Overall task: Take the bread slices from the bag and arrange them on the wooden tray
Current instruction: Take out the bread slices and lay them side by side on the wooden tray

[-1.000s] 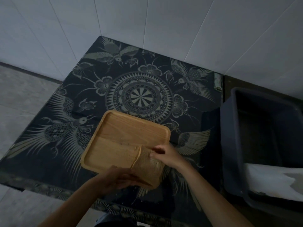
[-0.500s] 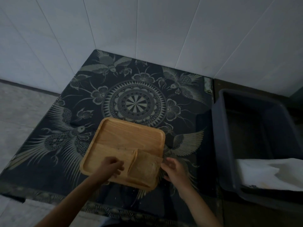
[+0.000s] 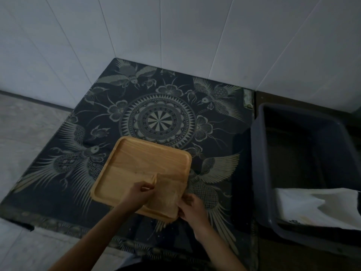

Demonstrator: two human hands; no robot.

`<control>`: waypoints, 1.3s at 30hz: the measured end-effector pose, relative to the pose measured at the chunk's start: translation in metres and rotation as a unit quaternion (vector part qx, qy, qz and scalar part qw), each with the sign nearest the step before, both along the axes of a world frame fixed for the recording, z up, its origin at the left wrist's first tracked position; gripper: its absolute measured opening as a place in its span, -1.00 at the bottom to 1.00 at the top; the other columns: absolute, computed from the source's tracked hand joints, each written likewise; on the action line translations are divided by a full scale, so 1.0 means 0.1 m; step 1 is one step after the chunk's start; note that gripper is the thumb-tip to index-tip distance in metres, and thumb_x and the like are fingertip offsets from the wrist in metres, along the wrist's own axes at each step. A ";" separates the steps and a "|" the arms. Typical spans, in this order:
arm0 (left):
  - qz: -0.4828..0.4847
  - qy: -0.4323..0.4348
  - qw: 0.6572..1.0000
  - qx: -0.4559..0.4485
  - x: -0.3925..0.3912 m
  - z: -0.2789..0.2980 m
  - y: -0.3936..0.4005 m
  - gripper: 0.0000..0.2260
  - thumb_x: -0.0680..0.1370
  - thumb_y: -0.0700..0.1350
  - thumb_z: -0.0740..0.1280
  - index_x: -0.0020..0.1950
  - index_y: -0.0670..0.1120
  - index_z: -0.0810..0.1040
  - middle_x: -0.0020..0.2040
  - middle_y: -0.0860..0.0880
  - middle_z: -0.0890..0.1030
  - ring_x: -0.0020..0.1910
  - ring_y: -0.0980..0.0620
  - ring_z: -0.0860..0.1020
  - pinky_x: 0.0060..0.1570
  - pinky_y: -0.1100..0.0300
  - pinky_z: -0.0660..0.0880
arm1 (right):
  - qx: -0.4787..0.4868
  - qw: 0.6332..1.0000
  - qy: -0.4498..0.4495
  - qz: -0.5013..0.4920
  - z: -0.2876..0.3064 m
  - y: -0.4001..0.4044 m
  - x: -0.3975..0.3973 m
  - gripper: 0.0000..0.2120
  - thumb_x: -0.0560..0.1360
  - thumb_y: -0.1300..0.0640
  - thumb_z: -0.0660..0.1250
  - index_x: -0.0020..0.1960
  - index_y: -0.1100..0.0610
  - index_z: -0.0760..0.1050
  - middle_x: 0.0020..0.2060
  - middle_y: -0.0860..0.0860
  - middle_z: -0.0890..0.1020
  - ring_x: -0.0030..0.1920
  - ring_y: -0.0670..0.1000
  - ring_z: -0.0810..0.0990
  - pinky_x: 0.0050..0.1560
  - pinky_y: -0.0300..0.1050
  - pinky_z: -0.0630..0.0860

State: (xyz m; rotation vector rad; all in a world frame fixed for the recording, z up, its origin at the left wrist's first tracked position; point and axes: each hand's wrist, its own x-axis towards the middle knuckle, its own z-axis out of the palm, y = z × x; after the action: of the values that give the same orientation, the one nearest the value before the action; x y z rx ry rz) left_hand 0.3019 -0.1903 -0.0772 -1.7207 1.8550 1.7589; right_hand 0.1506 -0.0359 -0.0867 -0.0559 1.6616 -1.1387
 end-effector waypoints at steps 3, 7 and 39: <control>0.056 0.016 0.994 0.088 -0.08 0.14 0.03 -0.82 0.61 -0.17 0.37 0.13 -0.24 0.64 -0.17 -0.12 0.61 -0.29 0.01 0.58 -0.37 0.24 0.54 | -0.007 1.000 0.006 0.017 -0.01 0.00 -0.05 -0.85 0.51 0.07 0.54 0.05 0.04 0.64 -0.06 -0.03 0.77 -0.09 -0.07 0.77 -0.10 -0.11 0.71; 0.049 0.017 0.993 0.104 -0.10 0.19 0.08 -0.81 0.61 -0.16 0.37 0.13 -0.26 0.65 -0.13 -0.20 0.54 -0.29 0.01 0.49 -0.32 0.21 0.42 | -0.013 0.999 0.016 0.036 0.04 -0.02 -0.11 -0.86 0.53 0.03 0.52 0.04 0.02 0.64 -0.15 -0.13 0.78 -0.15 -0.14 0.76 -0.24 -0.24 0.67; -0.033 0.031 0.998 -0.035 1.25 -0.15 -1.60 -0.84 0.48 -0.13 0.54 0.03 -0.12 0.71 -0.15 -0.13 0.75 -0.15 -0.09 0.74 -0.11 0.02 0.71 | 0.044 0.970 0.214 0.106 -0.06 -1.48 1.19 -0.75 0.59 -0.07 0.42 0.18 0.05 0.62 -0.02 -0.09 0.71 -0.03 -0.10 0.70 0.07 0.00 0.69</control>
State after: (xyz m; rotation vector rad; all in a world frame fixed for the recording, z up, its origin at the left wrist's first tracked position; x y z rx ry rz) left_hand 0.4270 -0.3501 -0.0919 -1.6255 1.9962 1.7634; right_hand 0.2697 -0.1841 -0.0926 -0.4383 2.0278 -0.9297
